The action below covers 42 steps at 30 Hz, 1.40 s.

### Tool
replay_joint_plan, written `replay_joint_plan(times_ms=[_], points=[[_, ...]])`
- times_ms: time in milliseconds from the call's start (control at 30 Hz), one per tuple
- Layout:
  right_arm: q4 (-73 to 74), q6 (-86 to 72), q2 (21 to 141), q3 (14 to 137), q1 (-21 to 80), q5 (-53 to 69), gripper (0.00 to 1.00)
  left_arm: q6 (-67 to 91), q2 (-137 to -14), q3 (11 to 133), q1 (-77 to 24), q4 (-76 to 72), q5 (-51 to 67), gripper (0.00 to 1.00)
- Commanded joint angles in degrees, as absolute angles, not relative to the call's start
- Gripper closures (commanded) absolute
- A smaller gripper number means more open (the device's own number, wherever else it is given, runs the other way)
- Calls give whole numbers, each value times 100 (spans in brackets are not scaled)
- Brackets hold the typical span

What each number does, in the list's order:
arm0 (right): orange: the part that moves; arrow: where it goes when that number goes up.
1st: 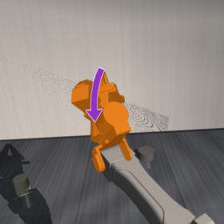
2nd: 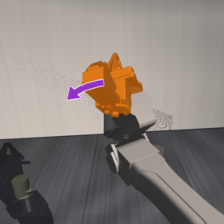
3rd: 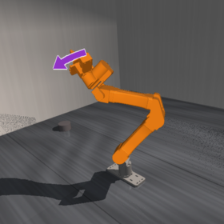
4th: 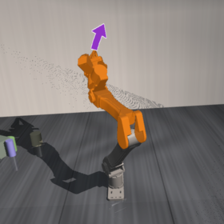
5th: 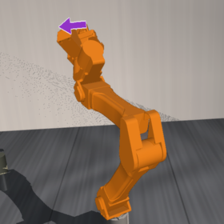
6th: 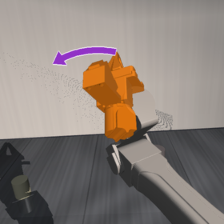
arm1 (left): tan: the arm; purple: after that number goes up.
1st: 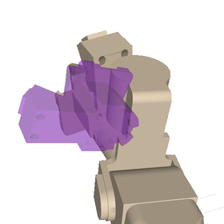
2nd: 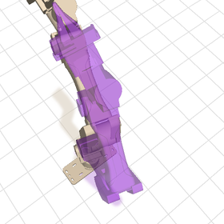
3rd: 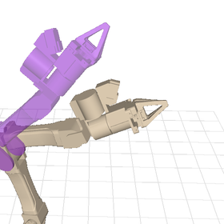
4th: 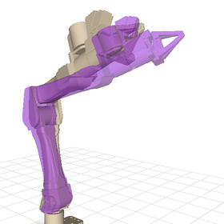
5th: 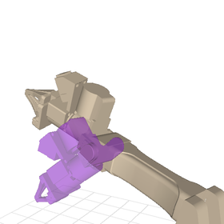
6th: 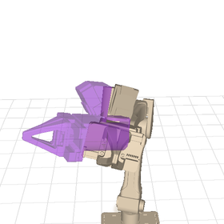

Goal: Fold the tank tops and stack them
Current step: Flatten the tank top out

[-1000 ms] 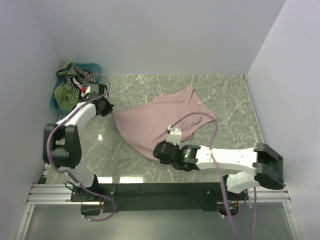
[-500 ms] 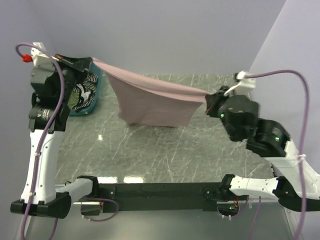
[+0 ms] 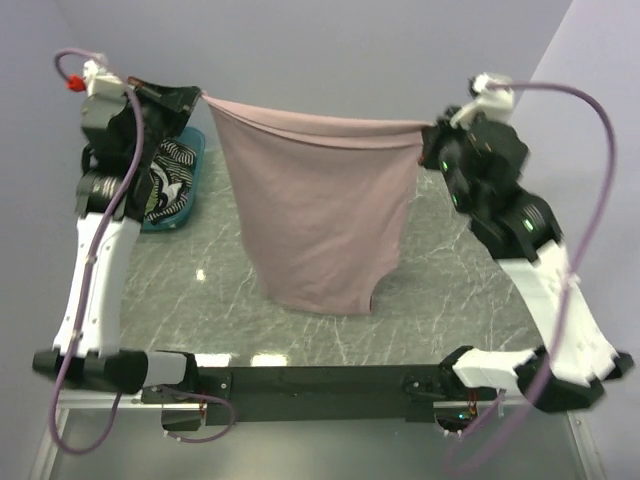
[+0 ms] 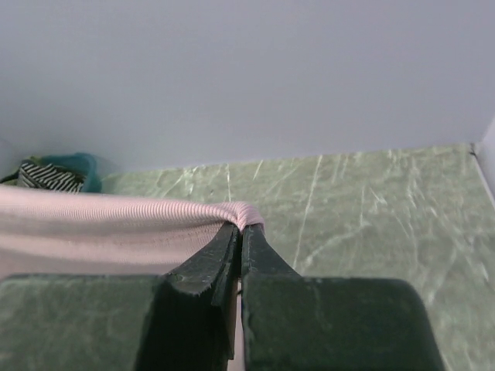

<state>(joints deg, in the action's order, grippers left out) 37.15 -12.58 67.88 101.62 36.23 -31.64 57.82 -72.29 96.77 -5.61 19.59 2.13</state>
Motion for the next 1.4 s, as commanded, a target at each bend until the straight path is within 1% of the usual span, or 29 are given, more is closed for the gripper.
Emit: replay_joint_plan(times_ms=[0, 33, 67, 133, 167, 200, 233, 267, 333, 367, 433, 467, 533, 567, 600, 633, 667, 733, 767, 833, 867, 933, 967, 1033, 1067, 1167, 1233, 1367], points=[[2752, -975, 7513, 10650, 2885, -1788, 100, 5836, -7775, 10229, -562, 1275, 263, 99], [2638, -984, 7715, 10852, 2752, -1671, 100, 5827, -7961, 10422, -562, 1222, 272, 99], [2628, -1002, 8161, 11394, 2533, -1548, 100, 5818, -8346, 10850, -562, 1204, 316, 99], [2706, -984, 8637, 12038, 2383, -1355, 100, 5810, -8778, 11370, -562, 1195, 369, 99], [2751, -950, 9092, 12380, 2269, -1310, 100, 5801, -9006, 12008, -562, 1265, 439, 99], [2812, -941, 9314, 13097, 2215, -1283, 100, 5783, -9487, 12363, -562, 1318, 483, 99], [2908, -906, 9517, 13452, 2171, -1248, 100, 5783, -9736, 12732, -562, 1405, 527, 99], [2953, -888, 9858, 14039, 2093, -1222, 100, 5783, -10191, 13449, -562, 1537, 588, 99], [2918, -853, 10124, 14386, 1978, -1230, 100, 5818, -10563, 14051, -554, 1643, 659, 99], [2857, -844, 10116, 14327, 1864, -1204, 100, 5827, -10730, 14263, -554, 1617, 668, 99], [2568, -905, 9976, 13924, 1750, -1152, 100, 5888, -10662, 14020, -554, 1460, 694, 99], [2445, -992, 9732, 13304, 1697, -1073, 100, 5889, -10470, 13488, -554, 1355, 703, 99], [2173, -1098, 9441, 12607, 1617, -1020, 100, 5906, -10179, 12801, -554, 1082, 624, 99], [2075, -1186, 9126, 11838, 1626, -993, 100, 5932, -9830, 11962, -554, 959, 624, 99], [1987, -1256, 8940, 11395, 1626, -967, 100, 6020, -9635, 11509, -554, 688, 641, 99], [1804, -1361, 8556, 10921, 1626, -949, 100, 6064, -9450, 10661, -571, 599, 633, 99], [1706, -1615, 8352, 9959, 1626, -923, 100, 6082, -9109, 10252, -615, 572, 589, 99], [1443, -1932, 7930, 8891, 1609, -835, 100, 6143, -8712, 9365, -685, 423, 484, 99], [1337, -2316, 7493, 7816, 1626, -722, 100, 6187, -8310, 8421, -746, 396, 449, 99], [1135, -2653, 6912, 6729, 1713, -423, 100, 6284, -7895, 7423, -800, 256, 396, 99], [1160, -2889, 6760, 5827, 1775, -431, 100, 6302, -7553, 6513, -843, 272, 404, 99], [1309, -3066, 6514, 4996, 1907, -527, 100, 6389, -7226, 5647, -879, 404, 369, 99], [1344, -3276, 6321, 4270, 2020, -501, 100, 6407, -6946, 4773, -931, 343, 395, 99], [1310, -3471, 6022, 3589, 2161, -466, 100, 6530, -6672, 4003, -975, 343, 378, 99], [1283, -3715, 5951, 3073, 2240, -379, 100, 6556, -6471, 3373, -1019, 334, 378, 99], [1274, -4059, 5766, 2472, 2425, -237, 100, 6688, -6075, 2552, -1063, 439, 404, 99], [1449, -4253, 5643, 2339, 2680, -342, 100, 6759, -5846, 2208, -1090, 641, 387, 99], [1696, -4473, 5415, 2075, 2883, -413, 100, 6759, -5354, 2136, -1213, 1273, 194, 99]])
